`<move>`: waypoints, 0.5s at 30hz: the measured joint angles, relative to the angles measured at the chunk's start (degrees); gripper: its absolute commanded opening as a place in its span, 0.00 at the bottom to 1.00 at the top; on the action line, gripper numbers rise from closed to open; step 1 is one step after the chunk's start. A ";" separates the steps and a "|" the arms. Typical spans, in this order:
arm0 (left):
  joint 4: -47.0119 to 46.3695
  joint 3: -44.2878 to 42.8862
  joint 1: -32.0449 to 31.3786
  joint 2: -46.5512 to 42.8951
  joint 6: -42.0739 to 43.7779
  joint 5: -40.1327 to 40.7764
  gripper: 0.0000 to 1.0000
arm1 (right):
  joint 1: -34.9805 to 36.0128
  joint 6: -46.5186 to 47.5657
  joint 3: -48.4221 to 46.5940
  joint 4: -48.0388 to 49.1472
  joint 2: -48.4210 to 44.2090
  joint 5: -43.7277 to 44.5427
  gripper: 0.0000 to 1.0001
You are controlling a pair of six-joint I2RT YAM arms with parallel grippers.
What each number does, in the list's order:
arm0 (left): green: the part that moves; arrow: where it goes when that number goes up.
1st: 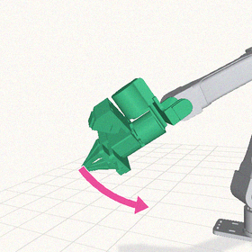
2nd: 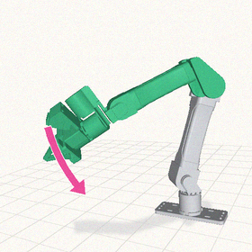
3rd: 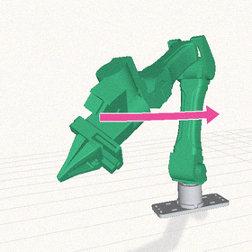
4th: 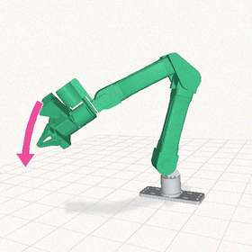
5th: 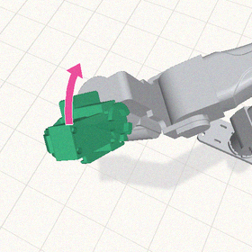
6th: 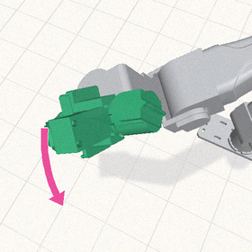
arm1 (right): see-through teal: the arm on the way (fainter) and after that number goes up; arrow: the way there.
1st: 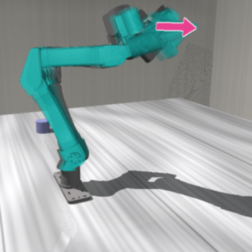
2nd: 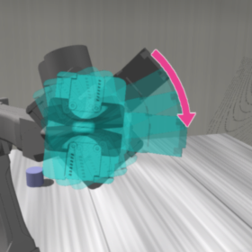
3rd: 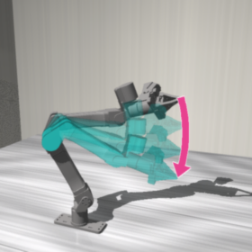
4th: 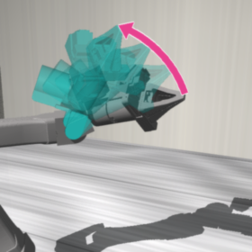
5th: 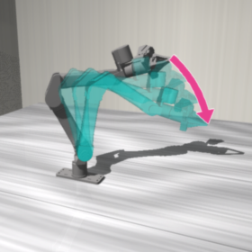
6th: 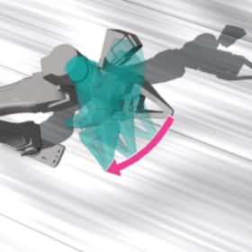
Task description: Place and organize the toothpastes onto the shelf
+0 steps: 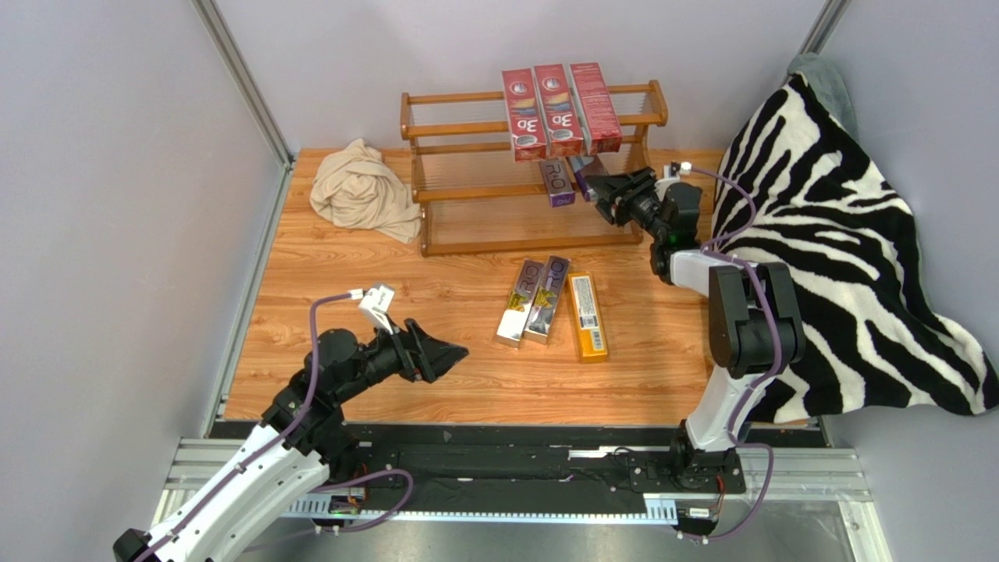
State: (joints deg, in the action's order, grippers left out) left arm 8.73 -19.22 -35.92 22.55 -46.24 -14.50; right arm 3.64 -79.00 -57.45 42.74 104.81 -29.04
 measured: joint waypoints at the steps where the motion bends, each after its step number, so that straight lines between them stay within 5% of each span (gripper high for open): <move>1: 0.02 0.09 0.00 -0.09 -0.07 0.00 0.93 | 0.26 -0.04 0.02 -0.04 0.00 0.07 0.29; 15: 0.44 0.09 0.02 -2.54 -0.11 0.00 0.92 | 1.09 -1.40 -0.04 -0.98 0.61 3.58 0.40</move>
State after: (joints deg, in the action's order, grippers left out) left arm 9.17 -19.14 -35.90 20.01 -46.35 -14.50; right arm 4.73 -80.40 -57.49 41.76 105.43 -25.45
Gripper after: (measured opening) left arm 0.926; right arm 0.420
